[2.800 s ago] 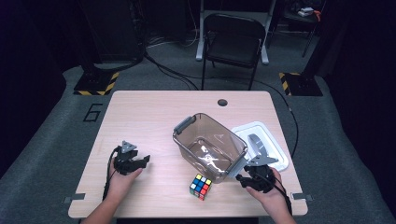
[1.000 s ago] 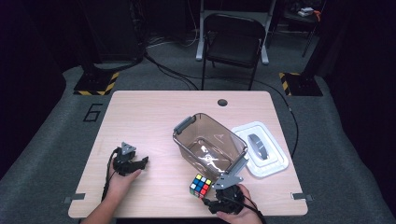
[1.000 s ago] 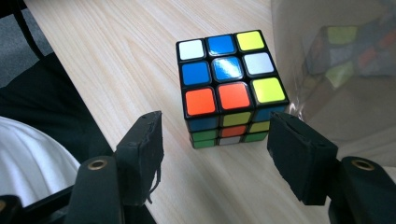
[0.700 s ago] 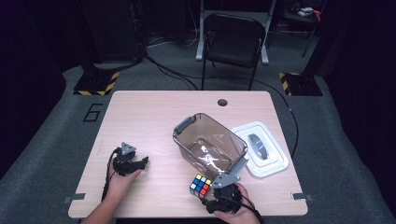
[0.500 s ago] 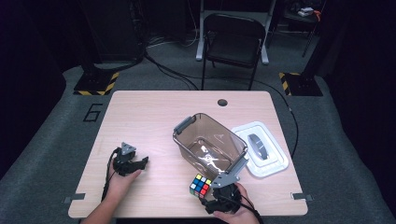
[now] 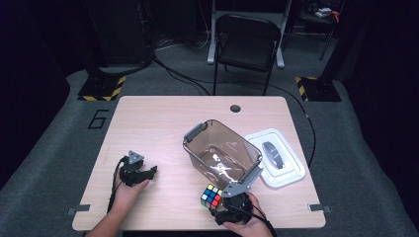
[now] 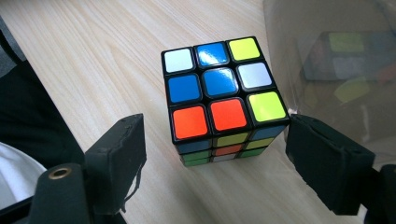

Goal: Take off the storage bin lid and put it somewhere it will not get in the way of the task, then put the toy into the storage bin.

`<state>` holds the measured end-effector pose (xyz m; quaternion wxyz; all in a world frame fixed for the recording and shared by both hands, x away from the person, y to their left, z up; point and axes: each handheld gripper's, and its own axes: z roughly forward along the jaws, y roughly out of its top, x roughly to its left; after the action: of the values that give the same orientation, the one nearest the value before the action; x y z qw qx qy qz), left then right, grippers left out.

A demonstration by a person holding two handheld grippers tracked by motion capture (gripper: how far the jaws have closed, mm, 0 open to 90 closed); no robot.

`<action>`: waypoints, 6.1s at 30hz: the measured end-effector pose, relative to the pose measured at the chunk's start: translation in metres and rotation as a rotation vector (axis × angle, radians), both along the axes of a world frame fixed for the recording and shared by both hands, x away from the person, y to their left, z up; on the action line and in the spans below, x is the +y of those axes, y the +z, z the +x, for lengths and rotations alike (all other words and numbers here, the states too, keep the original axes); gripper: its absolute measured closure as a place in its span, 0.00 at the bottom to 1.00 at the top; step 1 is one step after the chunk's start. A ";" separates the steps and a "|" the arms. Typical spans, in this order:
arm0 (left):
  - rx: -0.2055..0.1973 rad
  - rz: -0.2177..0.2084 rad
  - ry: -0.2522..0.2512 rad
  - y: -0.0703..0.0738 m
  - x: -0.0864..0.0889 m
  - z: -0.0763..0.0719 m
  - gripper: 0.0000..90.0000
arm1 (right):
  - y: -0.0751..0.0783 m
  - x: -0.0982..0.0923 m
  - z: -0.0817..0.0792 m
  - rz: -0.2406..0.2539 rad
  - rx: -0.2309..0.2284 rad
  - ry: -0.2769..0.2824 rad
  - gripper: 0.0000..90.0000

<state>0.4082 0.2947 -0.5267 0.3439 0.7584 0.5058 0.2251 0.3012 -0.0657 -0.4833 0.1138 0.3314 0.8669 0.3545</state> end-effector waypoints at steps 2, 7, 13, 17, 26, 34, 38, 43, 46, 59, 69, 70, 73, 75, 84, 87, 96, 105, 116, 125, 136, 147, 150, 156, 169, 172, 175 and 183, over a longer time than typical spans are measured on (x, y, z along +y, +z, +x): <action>0.001 -0.001 -0.002 0.000 0.000 0.000 0.39 | -0.001 0.001 0.002 0.007 -0.002 0.002 0.23; 0.002 0.000 -0.003 0.000 0.000 0.000 0.39 | 0.000 0.007 0.002 0.002 -0.001 0.012 0.25; 0.004 0.001 -0.004 0.000 0.001 0.000 0.39 | -0.001 0.014 0.004 -0.024 -0.011 0.022 0.26; 0.003 0.001 -0.005 0.000 0.001 0.000 0.39 | -0.002 0.020 0.006 -0.025 -0.010 0.003 0.28; 0.005 0.001 -0.004 0.000 0.001 0.000 0.39 | -0.005 0.023 0.009 -0.030 -0.010 -0.004 0.37; 0.003 -0.001 -0.005 0.000 0.001 -0.001 0.39 | -0.005 0.023 0.006 -0.035 -0.015 0.004 0.37; -0.008 -0.001 -0.003 -0.001 0.001 -0.001 0.39 | -0.004 0.022 0.005 -0.041 -0.017 0.015 0.38; -0.011 -0.002 -0.004 -0.001 0.001 -0.001 0.39 | -0.004 0.022 0.004 -0.046 -0.022 0.024 0.38; -0.015 -0.003 -0.003 -0.001 0.001 -0.001 0.38 | -0.003 0.022 0.003 -0.050 -0.016 0.023 0.38; -0.019 -0.008 -0.004 -0.002 0.001 -0.001 0.38 | 0.003 0.021 0.000 -0.046 -0.029 0.037 0.38; -0.019 -0.009 -0.005 -0.002 0.000 -0.001 0.37 | 0.012 0.021 -0.002 -0.032 -0.013 0.044 0.38; -0.019 -0.009 -0.005 -0.002 0.000 -0.001 0.37 | 0.012 0.021 -0.002 -0.032 -0.013 0.044 0.38; -0.019 -0.009 -0.005 -0.002 0.000 -0.001 0.37 | 0.015 0.020 -0.005 -0.026 -0.007 0.054 0.38; -0.019 -0.009 -0.005 -0.002 0.000 -0.001 0.37 | 0.017 0.020 -0.007 -0.023 0.006 0.057 0.38; -0.019 -0.009 -0.004 -0.002 0.000 -0.001 0.37 | 0.027 0.015 -0.014 -0.013 -0.006 0.079 0.38; -0.019 -0.009 -0.004 -0.002 0.000 -0.001 0.37 | 0.032 0.016 -0.016 -0.017 -0.012 0.090 0.38; -0.019 -0.009 -0.005 -0.002 0.000 -0.001 0.37 | 0.045 0.019 -0.018 -0.009 -0.009 0.109 0.38; -0.018 -0.010 -0.004 -0.002 0.000 -0.001 0.37 | 0.065 0.020 -0.018 -0.008 -0.021 0.143 0.38; -0.011 -0.007 -0.006 -0.002 -0.001 -0.001 0.35 | 0.089 0.024 -0.015 0.014 -0.035 0.181 0.38; -0.016 -0.007 -0.003 -0.002 -0.001 -0.001 0.34 | 0.108 0.029 -0.001 0.032 -0.039 0.182 0.38; -0.011 -0.007 -0.006 -0.002 -0.001 -0.001 0.34 | 0.126 0.038 0.009 0.039 -0.069 0.195 0.38; -0.015 -0.008 -0.003 -0.002 -0.001 -0.001 0.34 | 0.141 0.032 0.023 0.045 -0.083 0.170 0.38; -0.015 -0.008 -0.003 -0.002 -0.001 -0.001 0.34 | 0.145 0.029 0.030 0.043 -0.088 0.160 0.38; -0.016 -0.008 -0.003 -0.002 -0.001 -0.001 0.34 | 0.149 0.023 0.042 0.049 -0.085 0.121 0.38; -0.016 -0.008 -0.003 -0.002 -0.001 -0.001 0.34 | 0.156 0.011 0.074 0.041 -0.092 0.052 0.38; -0.016 -0.008 -0.003 -0.002 -0.001 -0.001 0.34 | 0.156 0.010 0.081 0.033 -0.090 0.037 0.38; -0.016 -0.008 -0.003 -0.002 -0.001 -0.001 0.34 | 0.156 0.008 0.088 0.024 -0.098 0.031 0.38; -0.016 -0.008 -0.003 -0.002 -0.001 -0.001 0.34 | 0.153 0.005 0.107 0.010 -0.094 0.020 0.38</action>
<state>0.4072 0.2935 -0.5291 0.3515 0.7560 0.5027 0.2285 0.4078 -0.0611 -0.3303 0.1492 0.3064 0.8620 0.3751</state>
